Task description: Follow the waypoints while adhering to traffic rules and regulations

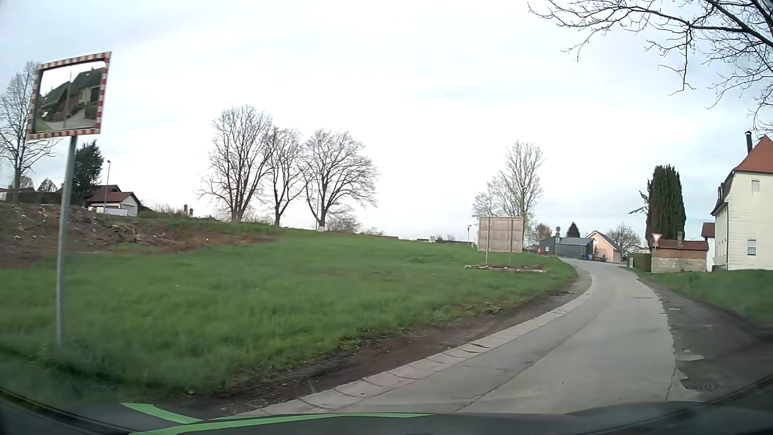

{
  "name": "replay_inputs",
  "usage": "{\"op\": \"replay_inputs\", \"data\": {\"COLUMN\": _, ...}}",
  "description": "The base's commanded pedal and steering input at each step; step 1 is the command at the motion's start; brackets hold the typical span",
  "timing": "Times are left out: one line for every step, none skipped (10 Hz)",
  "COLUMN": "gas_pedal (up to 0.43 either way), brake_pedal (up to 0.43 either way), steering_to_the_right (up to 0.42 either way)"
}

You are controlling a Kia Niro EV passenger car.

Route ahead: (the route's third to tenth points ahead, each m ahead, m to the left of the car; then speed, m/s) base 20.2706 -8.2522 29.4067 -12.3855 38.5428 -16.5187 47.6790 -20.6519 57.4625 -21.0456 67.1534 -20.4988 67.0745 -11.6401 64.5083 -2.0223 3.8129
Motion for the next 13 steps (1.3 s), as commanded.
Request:
{"op": "replay_inputs", "data": {"gas_pedal": 0.280, "brake_pedal": 0.000, "steering_to_the_right": 0.358}}
{"op": "replay_inputs", "data": {"gas_pedal": 0.280, "brake_pedal": 0.000, "steering_to_the_right": 0.358}}
{"op": "replay_inputs", "data": {"gas_pedal": 0.280, "brake_pedal": 0.000, "steering_to_the_right": 0.358}}
{"op": "replay_inputs", "data": {"gas_pedal": 0.280, "brake_pedal": 0.000, "steering_to_the_right": 0.359}}
{"op": "replay_inputs", "data": {"gas_pedal": 0.287, "brake_pedal": 0.000, "steering_to_the_right": 0.358}}
{"op": "replay_inputs", "data": {"gas_pedal": 0.299, "brake_pedal": 0.000, "steering_to_the_right": 0.352}}
{"op": "replay_inputs", "data": {"gas_pedal": 0.299, "brake_pedal": 0.000, "steering_to_the_right": 0.345}}
{"op": "replay_inputs", "data": {"gas_pedal": 0.299, "brake_pedal": 0.000, "steering_to_the_right": 0.332}}
{"op": "replay_inputs", "data": {"gas_pedal": 0.311, "brake_pedal": 0.000, "steering_to_the_right": 0.320}}
{"op": "replay_inputs", "data": {"gas_pedal": 0.311, "brake_pedal": 0.000, "steering_to_the_right": 0.309}}
{"op": "replay_inputs", "data": {"gas_pedal": 0.311, "brake_pedal": 0.000, "steering_to_the_right": 0.293}}
{"op": "replay_inputs", "data": {"gas_pedal": 0.311, "brake_pedal": 0.000, "steering_to_the_right": 0.266}}
{"op": "replay_inputs", "data": {"gas_pedal": 0.319, "brake_pedal": 0.000, "steering_to_the_right": 0.236}}
